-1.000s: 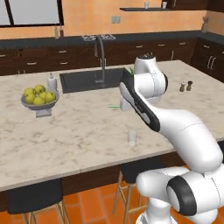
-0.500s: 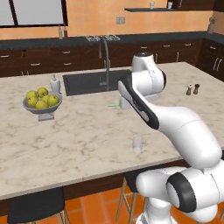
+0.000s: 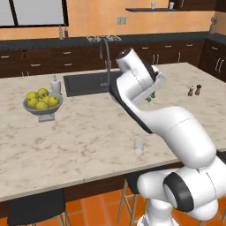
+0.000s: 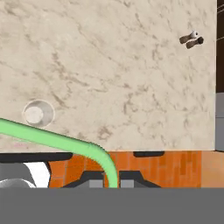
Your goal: Take a straw from the drawer in front and place it inside the glass cup on the dining counter.
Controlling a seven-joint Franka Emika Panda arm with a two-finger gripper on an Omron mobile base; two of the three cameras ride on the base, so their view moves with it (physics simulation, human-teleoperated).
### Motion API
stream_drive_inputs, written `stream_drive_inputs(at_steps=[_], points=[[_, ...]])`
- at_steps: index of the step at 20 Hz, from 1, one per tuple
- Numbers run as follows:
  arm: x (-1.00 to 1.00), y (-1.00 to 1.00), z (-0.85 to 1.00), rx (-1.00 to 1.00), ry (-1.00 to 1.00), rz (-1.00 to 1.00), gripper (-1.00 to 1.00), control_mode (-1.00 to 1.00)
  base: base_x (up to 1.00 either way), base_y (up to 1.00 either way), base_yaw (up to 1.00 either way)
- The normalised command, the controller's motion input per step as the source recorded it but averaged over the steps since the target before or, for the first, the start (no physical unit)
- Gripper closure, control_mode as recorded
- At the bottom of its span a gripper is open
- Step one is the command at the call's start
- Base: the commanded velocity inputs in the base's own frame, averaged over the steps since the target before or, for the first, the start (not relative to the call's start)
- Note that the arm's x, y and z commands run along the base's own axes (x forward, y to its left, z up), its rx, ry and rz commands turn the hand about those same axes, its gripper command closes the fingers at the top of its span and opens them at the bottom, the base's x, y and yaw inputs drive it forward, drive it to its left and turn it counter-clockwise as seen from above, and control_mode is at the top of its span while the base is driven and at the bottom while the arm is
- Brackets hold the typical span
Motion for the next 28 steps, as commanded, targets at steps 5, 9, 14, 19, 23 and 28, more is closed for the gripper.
stream_drive_inputs(at_steps=[5,9,14,19,23,28], points=[[-0.12,-0.21,0.04,-0.43,0.07,0.04,1.00,-1.00,0.00,0.00,0.00],[-0.39,-0.08,-0.18,-0.32,0.11,0.08,1.00,-1.00,0.00,0.00,0.00],[-0.42,-0.01,-0.21,-0.23,0.10,0.02,1.00,-1.00,0.00,0.00,0.00],[-0.07,-0.01,-0.18,-0.17,0.15,0.00,1.00,-1.00,0.00,0.00,0.00],[0.38,0.00,-0.12,-0.13,0.22,0.00,1.00,-1.00,0.00,0.00,0.00],[0.50,0.00,-0.13,-0.10,0.19,-0.04,1.00,-1.00,0.00,0.00,0.00]])
